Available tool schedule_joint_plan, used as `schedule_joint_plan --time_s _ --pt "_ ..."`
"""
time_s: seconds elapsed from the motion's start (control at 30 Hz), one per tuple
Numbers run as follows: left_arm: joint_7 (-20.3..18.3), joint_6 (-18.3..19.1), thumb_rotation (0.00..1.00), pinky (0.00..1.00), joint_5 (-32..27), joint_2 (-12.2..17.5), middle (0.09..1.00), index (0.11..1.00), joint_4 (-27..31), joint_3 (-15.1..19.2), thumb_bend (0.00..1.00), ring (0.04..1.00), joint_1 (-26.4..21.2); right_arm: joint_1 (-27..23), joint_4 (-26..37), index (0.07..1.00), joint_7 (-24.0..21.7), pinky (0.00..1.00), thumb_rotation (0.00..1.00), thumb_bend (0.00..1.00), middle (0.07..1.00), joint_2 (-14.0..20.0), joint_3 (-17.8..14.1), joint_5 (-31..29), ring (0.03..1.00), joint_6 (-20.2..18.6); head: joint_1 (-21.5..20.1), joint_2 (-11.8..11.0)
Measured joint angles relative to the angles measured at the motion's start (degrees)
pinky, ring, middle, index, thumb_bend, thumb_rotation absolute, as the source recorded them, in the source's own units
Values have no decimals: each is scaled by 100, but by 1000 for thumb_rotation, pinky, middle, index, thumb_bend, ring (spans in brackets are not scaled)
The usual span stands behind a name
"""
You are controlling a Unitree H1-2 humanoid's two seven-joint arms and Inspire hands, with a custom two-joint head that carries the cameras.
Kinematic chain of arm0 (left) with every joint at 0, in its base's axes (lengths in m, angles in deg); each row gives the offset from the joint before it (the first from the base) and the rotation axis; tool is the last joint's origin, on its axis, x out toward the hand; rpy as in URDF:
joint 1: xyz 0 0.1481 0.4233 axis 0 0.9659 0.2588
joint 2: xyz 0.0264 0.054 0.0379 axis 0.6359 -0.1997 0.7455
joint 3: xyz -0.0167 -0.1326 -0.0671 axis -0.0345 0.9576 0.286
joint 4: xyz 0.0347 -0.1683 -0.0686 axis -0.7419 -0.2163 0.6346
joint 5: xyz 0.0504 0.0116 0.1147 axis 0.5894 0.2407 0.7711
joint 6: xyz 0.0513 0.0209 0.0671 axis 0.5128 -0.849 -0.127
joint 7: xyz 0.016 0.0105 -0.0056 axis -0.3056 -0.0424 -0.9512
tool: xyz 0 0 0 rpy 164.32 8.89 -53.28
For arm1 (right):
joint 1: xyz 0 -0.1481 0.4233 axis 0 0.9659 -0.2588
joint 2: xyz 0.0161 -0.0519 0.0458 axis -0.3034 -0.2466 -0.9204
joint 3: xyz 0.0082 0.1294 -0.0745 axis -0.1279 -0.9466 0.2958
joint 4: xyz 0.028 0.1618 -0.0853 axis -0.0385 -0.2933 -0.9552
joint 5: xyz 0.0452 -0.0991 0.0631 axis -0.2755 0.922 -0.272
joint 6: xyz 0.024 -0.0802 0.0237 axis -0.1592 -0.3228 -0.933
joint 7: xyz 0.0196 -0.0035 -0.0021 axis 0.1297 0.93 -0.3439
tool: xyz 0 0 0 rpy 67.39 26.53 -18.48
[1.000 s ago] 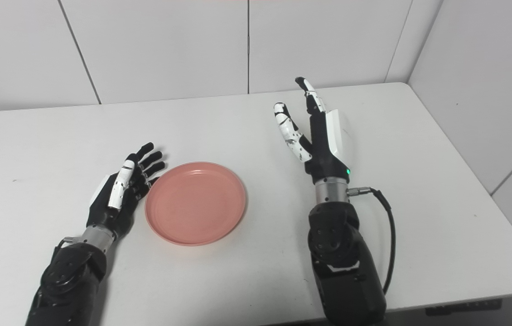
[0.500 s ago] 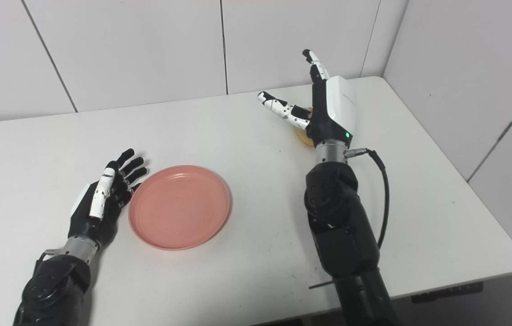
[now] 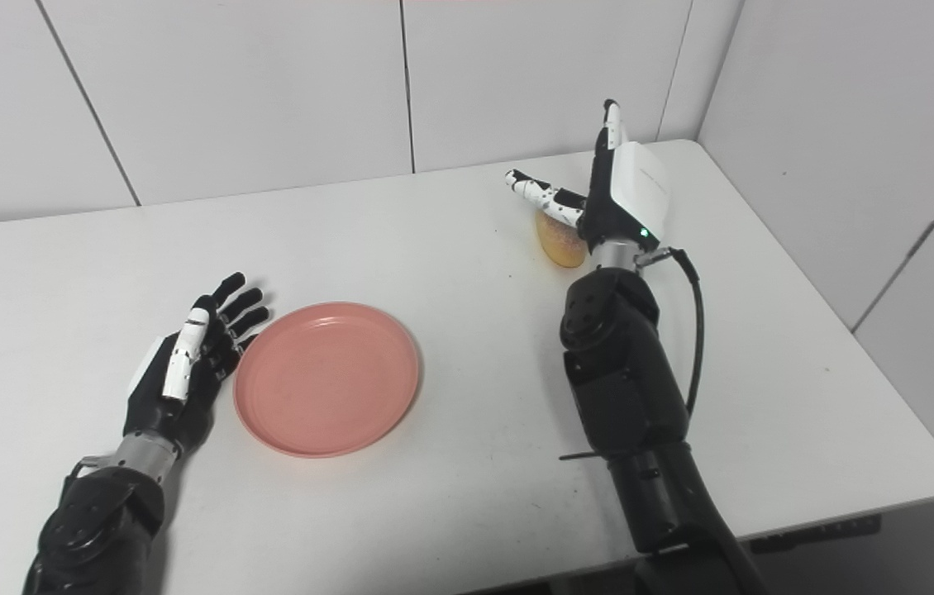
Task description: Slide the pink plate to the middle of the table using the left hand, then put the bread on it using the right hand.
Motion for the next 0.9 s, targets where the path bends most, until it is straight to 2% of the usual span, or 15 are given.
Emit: schedule_joint_plan --time_s 0.27,0.33,0.43,0.6,0.9 --pt "-4 74 1000 885 -1 9 897 893 55 6 347 886 7 -161 -648 1000 74 853 595 949 1000 82 -23 -93 995 -4 9 53" --pt "-4 81 1000 886 -1 9 899 895 59 8 351 887 7 -187 -824 1000 91 940 634 958 1000 82 -15 -63 1000 -4 9 53" --pt "-5 88 1000 888 -1 10 900 897 65 8 354 889 7 -250 -1063 1000 85 980 650 961 1000 85 -7 132 1000 -7 9 62" --pt "-34 93 1000 888 -1 27 900 897 73 3 354 890 8 -408 -1393 1000 86 985 624 979 1000 84 -54 297 1000 -7 17 97" --pt "-55 106 1000 887 -5 49 897 893 82 3 360 888 8 -422 -1528 997 -31 952 619 996 1000 -27 -150 459 993 -7 17 114"
